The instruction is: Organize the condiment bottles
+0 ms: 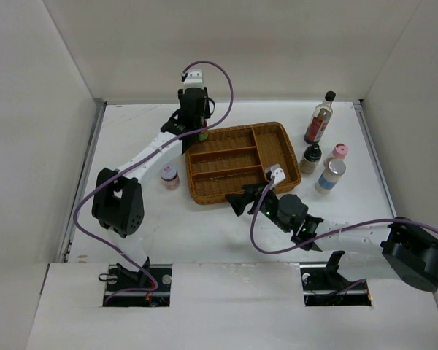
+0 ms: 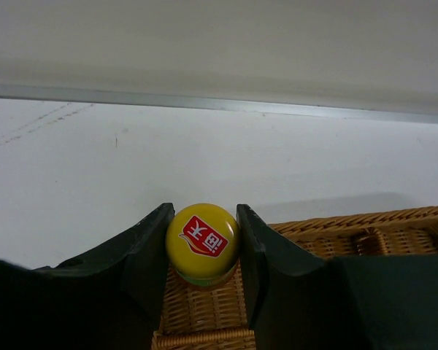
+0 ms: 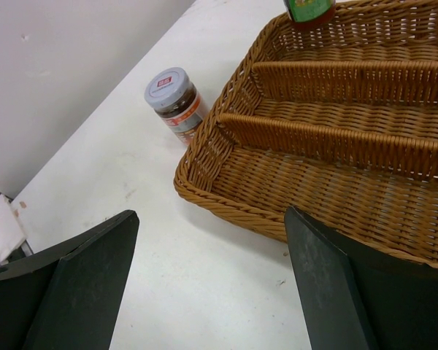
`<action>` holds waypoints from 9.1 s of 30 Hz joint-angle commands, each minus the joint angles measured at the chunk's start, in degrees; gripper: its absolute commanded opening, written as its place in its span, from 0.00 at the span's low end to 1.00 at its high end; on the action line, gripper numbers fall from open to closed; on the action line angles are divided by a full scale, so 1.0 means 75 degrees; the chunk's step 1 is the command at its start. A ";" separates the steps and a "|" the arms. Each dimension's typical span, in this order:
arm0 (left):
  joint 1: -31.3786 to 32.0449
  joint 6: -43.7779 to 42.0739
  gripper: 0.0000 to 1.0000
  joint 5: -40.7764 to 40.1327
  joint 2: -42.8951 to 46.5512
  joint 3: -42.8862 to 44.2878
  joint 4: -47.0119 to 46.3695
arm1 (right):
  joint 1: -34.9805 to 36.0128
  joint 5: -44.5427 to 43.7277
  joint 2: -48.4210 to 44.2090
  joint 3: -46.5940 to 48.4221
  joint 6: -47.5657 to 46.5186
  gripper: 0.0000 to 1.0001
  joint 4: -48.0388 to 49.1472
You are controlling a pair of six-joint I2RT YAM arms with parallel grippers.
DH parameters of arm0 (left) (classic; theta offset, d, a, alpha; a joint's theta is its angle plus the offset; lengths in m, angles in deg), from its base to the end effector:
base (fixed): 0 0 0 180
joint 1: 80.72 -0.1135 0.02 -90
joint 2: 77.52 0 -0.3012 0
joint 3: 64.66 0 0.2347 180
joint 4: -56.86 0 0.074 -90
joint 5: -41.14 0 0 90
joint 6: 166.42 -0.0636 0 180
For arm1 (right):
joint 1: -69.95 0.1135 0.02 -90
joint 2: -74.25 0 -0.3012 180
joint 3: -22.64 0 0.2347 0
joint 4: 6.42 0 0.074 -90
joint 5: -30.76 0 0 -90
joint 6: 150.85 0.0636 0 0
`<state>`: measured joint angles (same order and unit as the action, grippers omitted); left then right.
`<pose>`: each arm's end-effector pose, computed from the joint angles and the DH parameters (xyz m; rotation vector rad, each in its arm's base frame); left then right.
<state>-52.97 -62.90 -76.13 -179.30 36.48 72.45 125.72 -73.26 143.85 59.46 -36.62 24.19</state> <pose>0.4043 -0.1798 0.3693 -0.1018 1.8195 -0.0671 0.1522 0.1963 0.2636 -0.2634 1.6595 0.8755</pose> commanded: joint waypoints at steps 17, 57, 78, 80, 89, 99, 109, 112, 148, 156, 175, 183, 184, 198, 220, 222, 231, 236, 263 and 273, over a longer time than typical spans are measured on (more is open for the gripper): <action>0.0126 0.0447 0.21 0.0096 0.0316 -0.1103 -0.1708 | -0.0106 -0.0064 -0.0210 0.0020 0.0074 0.89 0.0177; 0.0021 0.1678 0.83 -0.1262 0.3879 -0.6283 -0.0442 | -0.0188 -0.0017 -0.0128 0.0079 0.0110 0.97 0.0154; -0.0273 0.1363 0.33 -0.1181 0.4403 -0.6168 -0.1088 | -0.0211 0.0018 -0.0093 0.0032 0.0132 0.98 0.0201; -0.0109 0.1268 0.33 -0.1181 0.4709 -0.5956 -0.1053 | -0.0211 0.0041 -0.0046 0.0078 0.0156 0.97 0.0119; 0.1180 0.1315 0.32 -0.0946 0.3869 -0.4960 -0.1438 | -0.0211 0.0041 -0.0046 0.0114 0.0075 0.74 0.0118; 0.1169 0.1245 0.32 -0.0584 0.2626 -0.4151 -0.2306 | -0.0176 0.0100 0.0013 0.0219 0.0027 0.35 -0.0081; 0.1099 0.1280 0.35 -0.0290 0.1524 -0.4256 -0.2412 | -0.0176 0.0112 0.0071 0.0184 0.0051 0.35 0.0001; 0.1169 0.1291 0.47 -0.0337 0.1360 -0.4373 -0.2377 | -0.0176 0.0193 0.0130 0.0254 0.0051 0.18 -0.0081; 0.0115 0.3705 1.00 -0.1216 0.6527 -0.9693 -0.5692 | -0.3630 -0.4437 -0.2391 0.4285 0.0602 1.00 -1.0532; -0.0306 0.3693 1.00 -0.1427 0.6645 -1.0091 -0.5693 | -0.5331 -0.3745 -0.1780 0.3982 -0.0383 1.00 -0.9796; -0.0378 0.3787 1.00 -0.1462 0.6434 -1.0127 -0.5728 | -0.6574 -0.2068 -0.0269 0.3067 0.0344 1.00 -0.7113; -0.0424 0.3787 1.00 -0.1450 0.6363 -1.0104 -0.5717 | -0.6645 -0.2173 -0.0361 0.2458 0.0917 0.59 -0.6714; -0.0413 0.3787 1.00 -0.1450 0.6363 -1.0104 -0.5705 | -0.6633 -0.2231 -0.0606 0.2295 0.0976 0.55 -0.6690; -0.0483 0.3799 1.00 -0.1451 0.6352 -1.0139 -0.5693 | -0.2912 -0.3216 -0.3025 0.3662 0.0707 0.46 -0.8730; -0.0483 0.3799 1.00 -0.1450 0.6070 -1.0139 -0.5728 | 0.0362 -0.1599 0.2870 0.6735 -0.0125 0.48 -0.4769; -0.0471 0.3799 1.00 -0.1450 0.6035 -1.0127 -0.5728 | 0.0444 -0.1646 0.3152 0.6735 -0.0207 0.48 -0.4617; -0.0471 0.3799 1.00 -0.1392 0.6012 -1.0115 -0.5728 | 0.0913 -0.2138 0.4183 0.6793 -0.0640 0.58 -0.4463; -0.0483 0.3799 1.00 -0.1392 0.6035 -1.0115 -0.5728 | 0.0984 -0.2220 0.4127 0.6829 -0.0664 0.80 -0.4650; -0.0483 0.3834 1.00 -0.1310 0.5883 -1.0069 -0.5740 | -0.5776 -0.2783 0.2248 0.7201 -0.1941 0.98 -0.6185; -0.0518 0.3858 1.00 -0.1298 0.5742 -1.0033 -0.5740 | -0.6598 -0.2045 0.4464 0.9229 -0.2210 0.97 -0.6175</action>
<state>-56.49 -34.53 -86.23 -135.74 -39.76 32.35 76.76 -90.44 175.41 124.02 -51.68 -23.61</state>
